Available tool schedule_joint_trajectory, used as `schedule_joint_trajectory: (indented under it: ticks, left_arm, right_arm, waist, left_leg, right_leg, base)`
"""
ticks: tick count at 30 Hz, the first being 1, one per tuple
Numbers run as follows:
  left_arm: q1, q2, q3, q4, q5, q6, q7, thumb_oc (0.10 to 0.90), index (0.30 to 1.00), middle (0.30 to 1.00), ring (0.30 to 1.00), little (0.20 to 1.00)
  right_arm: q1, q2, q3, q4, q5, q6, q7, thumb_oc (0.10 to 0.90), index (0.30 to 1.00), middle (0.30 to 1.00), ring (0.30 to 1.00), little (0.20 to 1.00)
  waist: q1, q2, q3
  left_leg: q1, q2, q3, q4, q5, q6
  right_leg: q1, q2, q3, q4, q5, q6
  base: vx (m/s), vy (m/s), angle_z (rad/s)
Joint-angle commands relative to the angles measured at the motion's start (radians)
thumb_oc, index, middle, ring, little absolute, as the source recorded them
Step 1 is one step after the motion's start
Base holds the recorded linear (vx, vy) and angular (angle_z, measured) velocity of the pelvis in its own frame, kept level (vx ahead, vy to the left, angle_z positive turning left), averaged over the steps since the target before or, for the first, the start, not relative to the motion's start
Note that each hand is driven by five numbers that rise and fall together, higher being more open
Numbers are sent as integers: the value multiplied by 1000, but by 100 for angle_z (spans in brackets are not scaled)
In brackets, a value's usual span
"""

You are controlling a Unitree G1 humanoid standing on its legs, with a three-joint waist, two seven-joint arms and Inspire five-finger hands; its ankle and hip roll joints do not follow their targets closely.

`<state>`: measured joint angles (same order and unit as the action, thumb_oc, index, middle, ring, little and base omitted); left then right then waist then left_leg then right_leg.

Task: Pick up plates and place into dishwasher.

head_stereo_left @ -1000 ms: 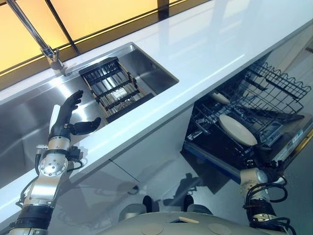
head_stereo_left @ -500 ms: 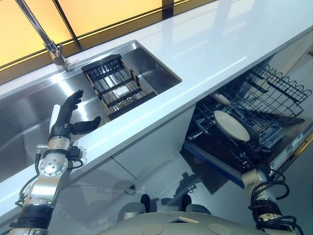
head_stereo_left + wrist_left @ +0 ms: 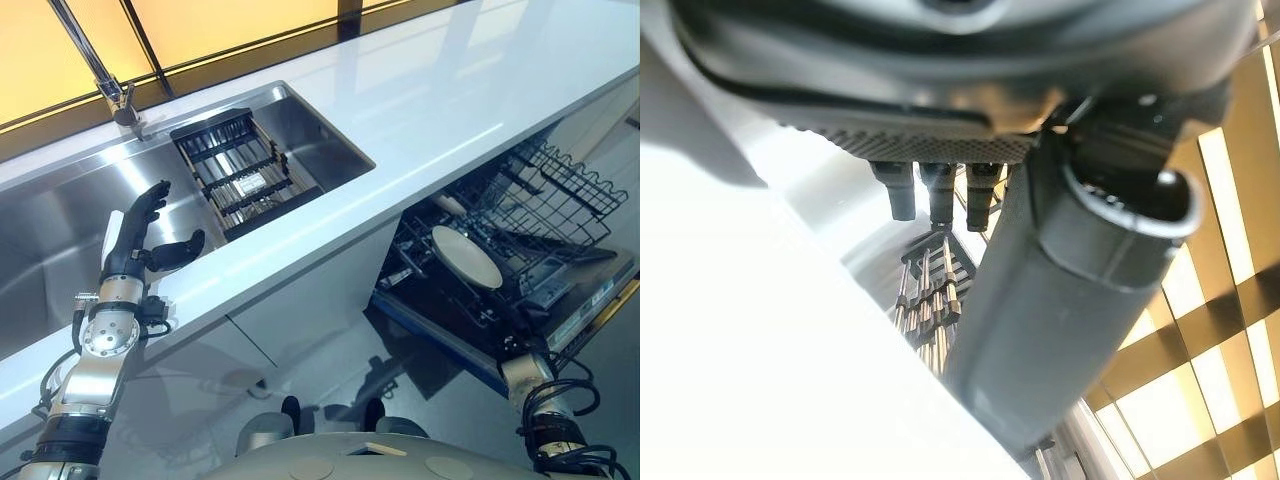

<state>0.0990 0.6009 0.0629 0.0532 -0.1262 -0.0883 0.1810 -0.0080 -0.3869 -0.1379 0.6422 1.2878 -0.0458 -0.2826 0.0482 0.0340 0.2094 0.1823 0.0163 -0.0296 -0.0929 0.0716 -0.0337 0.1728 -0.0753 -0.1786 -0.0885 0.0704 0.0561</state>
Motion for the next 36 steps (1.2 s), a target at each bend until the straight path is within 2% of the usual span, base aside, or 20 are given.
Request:
schedule_joint_trajectory:
  ticks: [1,4,8,10,17,27,32,33,35,36]
  left_arm:
    - [-58,54,-31,-99,16,-35,23,800,900,900,900,900]
    - [-55,62,-33,-110,9,-24,13,800,900,900,900,900]
    - [-44,75,-34,-126,3,-9,11,800,900,900,900,900]
    - [-44,86,-35,-127,-9,-4,14,800,900,900,900,900]
    - [-48,103,-43,-103,-23,-22,-4,800,900,900,900,900]
    - [-41,123,-47,-76,-38,-57,-40,800,900,900,900,900]
    - [-39,124,-47,-75,-41,-61,-30,800,900,900,900,900]
    - [-38,124,-46,-76,-43,-61,-19,800,900,900,900,900]
    - [-35,117,-39,-76,-41,-60,-4,800,900,900,900,900]
    - [-31,110,-35,-76,-33,-63,8,800,900,900,900,900]
  right_arm:
    - [-281,128,128,-176,312,20,339,800,900,900,900,900]
    - [-345,141,126,-188,450,-18,390,800,900,900,900,900]
    - [-405,162,150,-244,527,-87,430,800,900,900,900,900]
    - [-445,168,171,-278,539,-125,438,800,900,900,900,900]
    - [-543,177,234,-400,523,-187,519,800,900,900,900,900]
    - [-557,158,230,-396,477,-215,513,800,900,900,900,900]
    - [-505,158,215,-383,300,-274,348,800,900,900,900,900]
    - [-474,155,210,-373,170,-288,271,800,900,900,900,900]
    - [-418,147,202,-392,46,-271,204,800,900,900,900,900]
    - [-372,135,198,-401,-74,-260,155,800,900,900,900,900]
  waist:
    - [95,9,-11]
    - [119,14,-11]
    - [143,18,-17]
    - [153,18,-23]
    - [180,8,-50]
    - [187,-6,-61]
    - [168,-10,-56]
    - [157,-12,-56]
    - [139,-13,-54]
    - [124,-15,-52]
  left_leg:
    - [-60,-85,-21,92,-83,48]
    - [-72,-85,-29,114,-90,47]
    - [-75,-88,-39,119,-94,52]
    - [-76,-93,-45,120,-95,55]
    - [-68,-110,-65,123,-107,66]
    - [-45,-123,-77,102,-108,78]
    - [-44,-123,-64,95,-98,81]
    - [-45,-122,-57,92,-97,82]
    - [-42,-119,-45,86,-96,82]
    - [-40,-118,-37,84,-98,84]
  right_leg:
    - [-44,-20,-35,129,-68,47]
    - [-38,-32,-47,122,-64,49]
    - [-30,-43,-63,119,-64,50]
    - [-29,-47,-69,119,-64,50]
    - [-20,-59,-85,119,-67,54]
    - [-12,-59,-89,112,-56,61]
    - [-24,-57,-76,113,-41,61]
    - [-30,-54,-68,112,-39,62]
    - [-38,-49,-53,112,-37,64]
    - [-42,-46,-43,114,-38,65]
  base:
    - [62,65,1]
    - [67,63,2]
    - [73,57,5]
    - [70,66,12]
    - [67,51,12]
    - [36,7,5]
    - [-52,-6,1]
    - [-88,-20,-2]
    - [-101,-21,-3]
    - [-74,-15,-5]
